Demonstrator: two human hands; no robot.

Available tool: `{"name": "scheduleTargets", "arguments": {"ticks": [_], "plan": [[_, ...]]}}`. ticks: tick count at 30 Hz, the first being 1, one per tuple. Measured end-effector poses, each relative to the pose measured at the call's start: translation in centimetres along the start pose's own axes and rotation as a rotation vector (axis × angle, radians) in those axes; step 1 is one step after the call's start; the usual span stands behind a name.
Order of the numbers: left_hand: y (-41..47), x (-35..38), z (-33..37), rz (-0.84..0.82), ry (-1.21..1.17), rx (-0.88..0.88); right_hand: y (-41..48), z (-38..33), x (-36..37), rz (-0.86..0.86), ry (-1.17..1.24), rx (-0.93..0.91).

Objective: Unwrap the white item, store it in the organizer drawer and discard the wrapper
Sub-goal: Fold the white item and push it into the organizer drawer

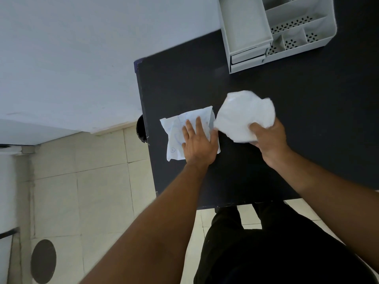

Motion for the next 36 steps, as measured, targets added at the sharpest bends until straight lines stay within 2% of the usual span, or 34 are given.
{"name": "scheduleTargets", "arguments": {"ticks": [5, 7, 11, 12, 14, 19, 22, 25, 27, 31, 36], "plan": [[-0.8, -1.0, 2.8, 0.250, -0.196, 0.253, -0.9, -2.6, 0.4, 0.125, -0.346, -0.369], [-1.5, -1.8, 4.9, 0.263, -0.463, 0.203, -1.8, -3.9, 0.6, 0.100, -0.467, -0.530], [-2.2, -3.9, 9.2, -0.168, -1.335, -0.232, -3.1, -5.6, 1.0, -0.065, -0.748, -0.880], [-2.3, -4.4, 9.6, -0.215, -1.517, -0.291, -3.3, -5.8, 0.9, -0.105, -0.825, -0.925], [-2.7, -5.4, 9.9, -0.248, -1.705, -0.322, -3.7, -6.1, 0.7, -0.196, -0.978, -0.969], [-3.8, -7.5, 9.5, -0.292, -1.825, -0.338, -4.9, -6.7, 0.1, -0.417, -1.263, -0.995], [-4.0, -8.0, 8.5, -0.294, -1.729, -0.360, -5.8, -7.4, 0.2, -0.466, -1.165, -0.962], [-3.9, -8.0, 7.7, -0.205, -1.659, -0.372, -6.1, -8.9, 0.4, -0.452, -1.056, -0.896], [-4.2, -7.9, 7.1, -0.135, -1.637, -0.368, -6.0, -9.9, 0.4, -0.477, -1.114, -0.821], [-4.8, -7.6, 7.0, -0.127, -1.621, -0.369, -5.7, -11.1, 0.6, -0.572, -1.253, -0.745], [-5.7, -6.9, 7.5, -0.115, -1.596, -0.390, -6.0, -11.4, 1.4, -0.584, -1.202, -0.659]]}}
Point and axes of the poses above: each hand's wrist, its own y-axis towards the middle knuckle, its own x-axis out of the palm, z = x × y, the point moved 1 cm from there along y, towards the middle knuckle, and after that the axes turned 6 degrees about x, right-handed, at the moved point
